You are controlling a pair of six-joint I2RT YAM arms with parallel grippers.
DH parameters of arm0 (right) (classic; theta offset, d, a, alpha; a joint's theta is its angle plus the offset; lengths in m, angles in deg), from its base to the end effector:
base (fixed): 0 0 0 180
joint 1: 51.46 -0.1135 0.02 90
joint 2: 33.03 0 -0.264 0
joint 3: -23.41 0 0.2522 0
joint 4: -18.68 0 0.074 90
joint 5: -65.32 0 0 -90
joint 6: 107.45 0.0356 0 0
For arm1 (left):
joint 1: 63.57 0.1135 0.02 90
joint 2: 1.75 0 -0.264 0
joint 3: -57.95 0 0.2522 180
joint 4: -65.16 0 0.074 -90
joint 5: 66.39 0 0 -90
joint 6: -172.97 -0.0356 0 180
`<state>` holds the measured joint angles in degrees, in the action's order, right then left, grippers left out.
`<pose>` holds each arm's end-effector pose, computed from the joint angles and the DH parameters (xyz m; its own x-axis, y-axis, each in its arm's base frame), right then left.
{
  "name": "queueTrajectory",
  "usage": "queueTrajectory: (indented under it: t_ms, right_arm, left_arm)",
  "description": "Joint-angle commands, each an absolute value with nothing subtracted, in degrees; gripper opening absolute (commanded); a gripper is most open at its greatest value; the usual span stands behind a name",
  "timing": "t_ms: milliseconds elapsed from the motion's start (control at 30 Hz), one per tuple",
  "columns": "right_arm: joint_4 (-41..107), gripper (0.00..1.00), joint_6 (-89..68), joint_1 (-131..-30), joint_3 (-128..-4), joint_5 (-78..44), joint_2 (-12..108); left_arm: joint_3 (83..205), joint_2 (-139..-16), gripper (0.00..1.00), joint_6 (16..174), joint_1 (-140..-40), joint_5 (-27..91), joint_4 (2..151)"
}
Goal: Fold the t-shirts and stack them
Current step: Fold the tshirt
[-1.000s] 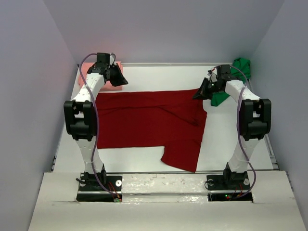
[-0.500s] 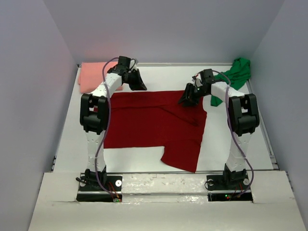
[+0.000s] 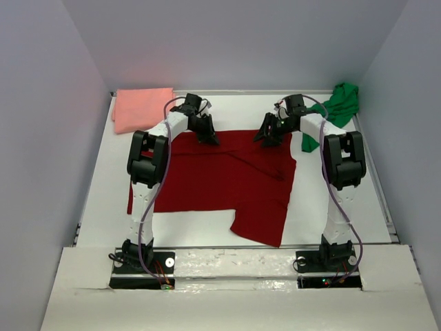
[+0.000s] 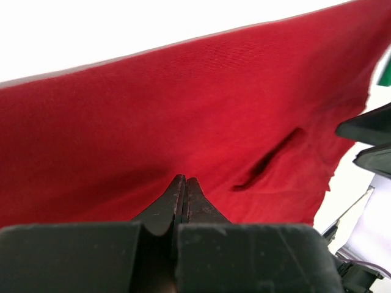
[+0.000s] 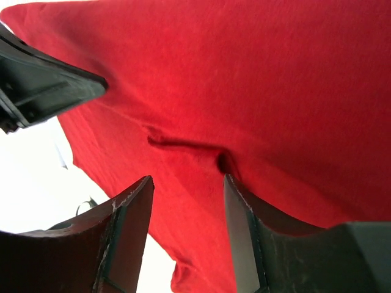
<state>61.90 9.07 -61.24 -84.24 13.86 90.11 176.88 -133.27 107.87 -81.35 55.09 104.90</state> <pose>0.4498 0.1000 0.1802 -0.9552 0.1897 -0.2270 -0.0282 0.7053 0.7083 0.4751 -0.1719 0.1736 -0.9213 -0.0816 -0.3803 0.1945 0.7500 -0.6322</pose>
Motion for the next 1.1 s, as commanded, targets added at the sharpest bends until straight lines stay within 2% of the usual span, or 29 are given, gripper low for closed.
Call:
queueTrajectory:
  t_ms: [0, 300, 400, 500, 767, 800, 867, 933, 967, 1067]
  right_arm:
    - [60.0, 0.56, 7.4, -61.6, -87.3, 13.3, 92.7]
    - [60.0, 0.56, 6.9, -62.8, -86.8, 12.9, 95.8]
    - [59.9, 0.5, 7.4, -63.9, -86.2, 12.8, 95.6]
    - [59.6, 0.39, 8.4, -65.1, -85.8, 12.9, 95.4]
    - [59.5, 0.37, 10.4, -66.7, -84.3, 12.9, 94.2]
    - [59.5, 0.35, 10.5, -66.7, -84.1, 12.9, 93.6]
    - [59.6, 0.23, 10.6, -66.7, -83.5, 12.8, 93.4]
    - [60.0, 0.11, 10.8, -66.7, -83.1, 12.7, 93.0]
    - [60.0, 0.01, 10.9, -66.7, -82.6, 12.9, 92.8]
    - [60.8, 0.0, 11.6, -66.7, -81.4, 13.4, 91.2]
  left_arm:
    - [178.7, -134.1, 0.0, 107.1, -81.6, 57.8, 106.2]
    - [179.0, -135.8, 0.0, 106.1, -81.8, 57.3, 108.4]
    - [179.6, -136.0, 0.0, 105.6, -81.8, 57.0, 109.2]
    - [180.3, -136.4, 0.0, 105.3, -81.8, 56.8, 109.7]
    - [183.1, -138.2, 0.0, 104.3, -81.8, 56.4, 112.1]
    - [183.5, -138.2, 0.0, 104.2, -81.7, 56.4, 112.2]
    - [183.8, -138.3, 0.0, 104.1, -81.7, 56.4, 112.3]
    - [184.2, -138.6, 0.0, 104.1, -81.7, 56.4, 112.6]
    - [184.3, -138.6, 0.0, 104.0, -81.7, 56.4, 112.6]
    - [184.6, -138.8, 0.0, 104.0, -81.7, 56.4, 112.8]
